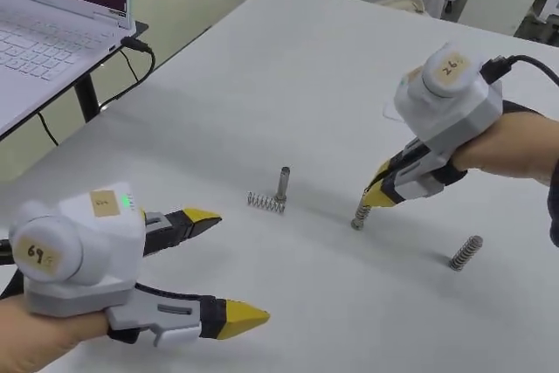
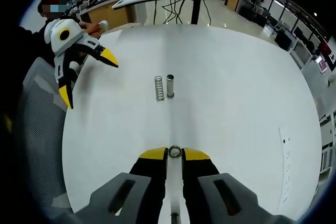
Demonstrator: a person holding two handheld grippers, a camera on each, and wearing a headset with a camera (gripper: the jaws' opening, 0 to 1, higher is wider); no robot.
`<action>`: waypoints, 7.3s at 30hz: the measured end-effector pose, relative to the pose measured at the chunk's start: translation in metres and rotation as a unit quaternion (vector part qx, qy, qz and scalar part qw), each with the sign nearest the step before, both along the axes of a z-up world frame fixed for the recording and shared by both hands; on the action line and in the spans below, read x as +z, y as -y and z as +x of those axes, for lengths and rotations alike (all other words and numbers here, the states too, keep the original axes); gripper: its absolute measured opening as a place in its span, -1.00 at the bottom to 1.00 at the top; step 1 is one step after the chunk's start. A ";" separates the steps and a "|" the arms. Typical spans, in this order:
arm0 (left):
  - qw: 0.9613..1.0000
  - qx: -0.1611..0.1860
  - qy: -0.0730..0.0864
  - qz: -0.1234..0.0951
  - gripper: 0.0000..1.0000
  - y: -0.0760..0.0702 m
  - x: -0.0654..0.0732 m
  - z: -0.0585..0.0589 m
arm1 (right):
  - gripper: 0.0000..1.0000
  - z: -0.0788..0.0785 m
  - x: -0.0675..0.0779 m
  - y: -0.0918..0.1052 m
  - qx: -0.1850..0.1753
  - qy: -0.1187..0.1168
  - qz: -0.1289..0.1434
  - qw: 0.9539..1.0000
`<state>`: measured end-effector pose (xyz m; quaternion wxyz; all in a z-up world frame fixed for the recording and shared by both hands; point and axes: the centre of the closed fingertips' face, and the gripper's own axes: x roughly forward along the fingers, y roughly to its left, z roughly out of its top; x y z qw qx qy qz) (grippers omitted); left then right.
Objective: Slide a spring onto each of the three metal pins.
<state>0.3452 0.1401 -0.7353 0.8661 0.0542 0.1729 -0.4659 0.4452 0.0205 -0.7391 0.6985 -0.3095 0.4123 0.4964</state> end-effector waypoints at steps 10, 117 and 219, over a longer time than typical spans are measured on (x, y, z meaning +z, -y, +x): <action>1.000 -0.002 -0.001 0.001 0.43 0.001 0.000 0.000 | -0.84 0.000 -0.009 -0.001 -0.005 0.000 -0.001 1.000; 0.999 -0.018 -0.005 0.035 0.27 0.002 -0.014 0.076 | -0.37 -0.106 0.027 0.035 -0.095 0.073 0.117 0.986; 0.993 -0.040 0.008 0.111 -0.94 0.009 -0.048 0.093 | 0.87 -0.120 0.011 0.095 -0.315 0.121 0.249 0.908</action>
